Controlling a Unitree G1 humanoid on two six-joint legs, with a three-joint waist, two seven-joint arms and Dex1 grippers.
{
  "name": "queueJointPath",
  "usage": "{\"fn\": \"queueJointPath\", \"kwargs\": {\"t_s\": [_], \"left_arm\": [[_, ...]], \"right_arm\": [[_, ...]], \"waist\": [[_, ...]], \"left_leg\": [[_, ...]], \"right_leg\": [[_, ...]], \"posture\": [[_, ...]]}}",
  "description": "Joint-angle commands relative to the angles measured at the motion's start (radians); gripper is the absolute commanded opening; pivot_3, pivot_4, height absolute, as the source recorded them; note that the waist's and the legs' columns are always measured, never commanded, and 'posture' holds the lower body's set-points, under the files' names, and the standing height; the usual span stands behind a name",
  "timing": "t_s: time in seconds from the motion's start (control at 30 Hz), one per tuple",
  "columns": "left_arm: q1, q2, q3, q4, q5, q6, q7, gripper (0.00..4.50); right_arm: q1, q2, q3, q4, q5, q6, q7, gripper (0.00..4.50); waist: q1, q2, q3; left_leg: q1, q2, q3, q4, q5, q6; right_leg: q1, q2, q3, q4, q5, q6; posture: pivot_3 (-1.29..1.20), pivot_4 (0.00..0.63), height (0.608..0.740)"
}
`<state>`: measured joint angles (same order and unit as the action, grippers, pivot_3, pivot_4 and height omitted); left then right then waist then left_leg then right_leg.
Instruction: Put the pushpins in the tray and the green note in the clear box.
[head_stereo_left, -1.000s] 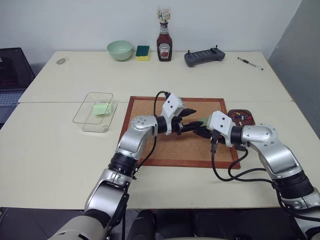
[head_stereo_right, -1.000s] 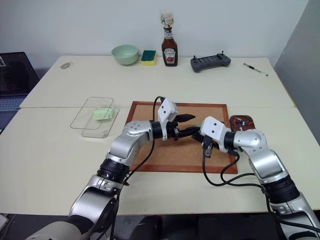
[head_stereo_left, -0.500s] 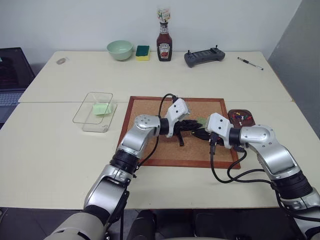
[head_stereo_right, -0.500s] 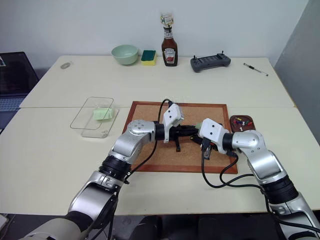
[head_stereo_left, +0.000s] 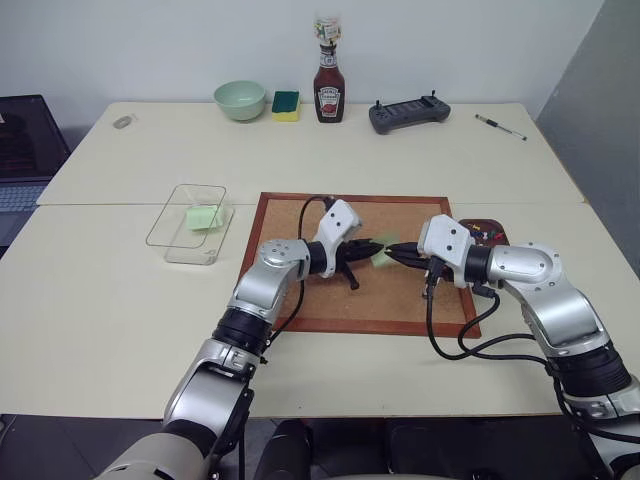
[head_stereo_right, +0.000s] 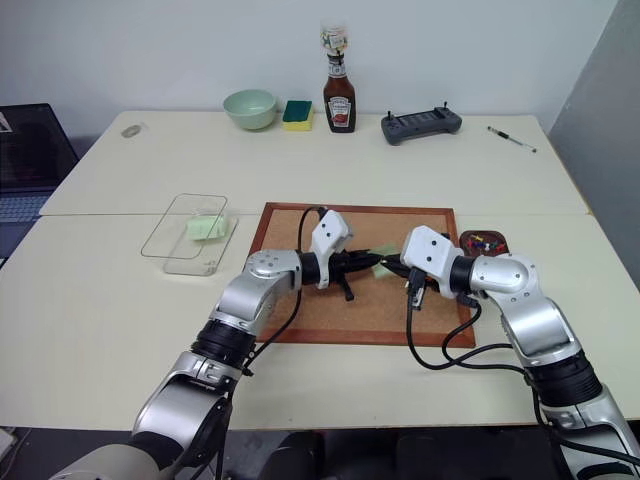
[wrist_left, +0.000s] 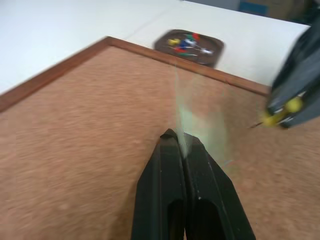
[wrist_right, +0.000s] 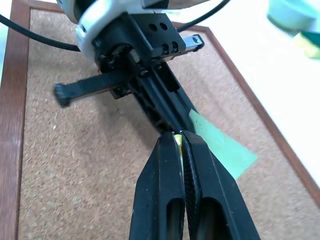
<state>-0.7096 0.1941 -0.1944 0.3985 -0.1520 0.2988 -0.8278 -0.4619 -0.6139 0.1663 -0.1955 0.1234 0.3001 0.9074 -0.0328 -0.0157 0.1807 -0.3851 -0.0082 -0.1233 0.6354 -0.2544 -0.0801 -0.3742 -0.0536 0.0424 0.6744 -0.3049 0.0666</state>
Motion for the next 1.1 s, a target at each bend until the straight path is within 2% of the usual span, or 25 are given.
{"fn": "queueJointPath", "kwargs": {"t_s": [0.03, 0.2, 0.37, 0.47, 0.77, 1.03, 1.1], "left_arm": [[0.01, -0.012, 0.032, -0.028, 0.002, -0.017, 0.059, 0.02], [0.02, -0.03, 0.063, -0.072, -0.028, -0.017, 0.096, 0.02], [0.053, -0.042, 0.125, -0.231, -0.109, 0.075, 0.129, 0.02], [0.093, -0.028, 0.138, -0.328, -0.133, 0.13, 0.15, 0.02], [0.143, -0.005, 0.124, -0.444, -0.146, 0.186, 0.175, 0.02], [0.147, -0.003, 0.124, -0.452, -0.151, 0.187, 0.188, 0.02], [0.149, -0.001, 0.123, -0.455, -0.152, 0.186, 0.189, 0.0]], "right_arm": [[-0.007, 0.008, -0.049, -0.047, 0.036, -0.008, -0.018, 0.0], [0.001, 0.009, -0.115, -0.044, 0.069, 0.044, -0.065, 0.0], [0.027, -0.032, -0.209, 0.023, 0.072, 0.134, -0.13, 0.0], [0.037, -0.069, -0.233, 0.101, 0.016, 0.15, -0.186, 0.0], [-0.001, -0.143, -0.203, 0.375, -0.124, 0.052, -0.291, 0.0], [-0.034, -0.152, -0.176, 0.46, -0.174, 0.02, -0.289, 0.0], [-0.047, -0.147, -0.174, 0.486, -0.173, 0.028, -0.286, 0.48]], "waist": [[0.0, 0.0, 0.0], [0.001, 0.0, 0.0], [0.002, 0.0, 0.0], [0.001, 0.0, 0.0], [0.0, 0.0, 0.0], [-0.002, 0.0, 0.0], [-0.002, 0.0, 0.0]], "left_leg": [[0.0, 0.0, 0.0, 0.0, 0.0, 0.0], [0.0, 0.0, 0.0, 0.0, 0.0, 0.0], [-0.001, 0.0, 0.0, 0.0, 0.0, 0.0], [0.0, 0.0, 0.0, 0.0, 0.0, 0.0], [0.0, 0.0, 0.002, 0.001, 0.0, 0.0], [0.001, 0.0, 0.003, 0.001, 0.0, 0.0], [0.001, 0.0, 0.003, 0.001, 0.0, 0.0]], "right_leg": [[0.0, 0.0, 0.0, 0.0, 0.0, 0.0], [0.0, 0.0, 0.0, 0.0, 0.0, 0.0], [0.0, 0.0, 0.0, 0.0, 0.0, 0.0], [0.0, 0.0, 0.0, 0.0, 0.0, 0.0], [0.0, 0.0, 0.002, 0.001, 0.0, 0.0], [0.0, 0.0, 0.002, 0.002, 0.0, 0.0], [0.0, 0.0, 0.002, 0.002, 0.0, 0.0]], "posture": [[0.0, 0.15, 0.74], [0.0, 0.15, 0.74], [0.0, 0.15, 0.74], [0.0, 0.15, 0.74], [0.0, 0.15, 0.74], [0.0, 0.15, 0.74], [0.0, 0.15, 0.74]]}}
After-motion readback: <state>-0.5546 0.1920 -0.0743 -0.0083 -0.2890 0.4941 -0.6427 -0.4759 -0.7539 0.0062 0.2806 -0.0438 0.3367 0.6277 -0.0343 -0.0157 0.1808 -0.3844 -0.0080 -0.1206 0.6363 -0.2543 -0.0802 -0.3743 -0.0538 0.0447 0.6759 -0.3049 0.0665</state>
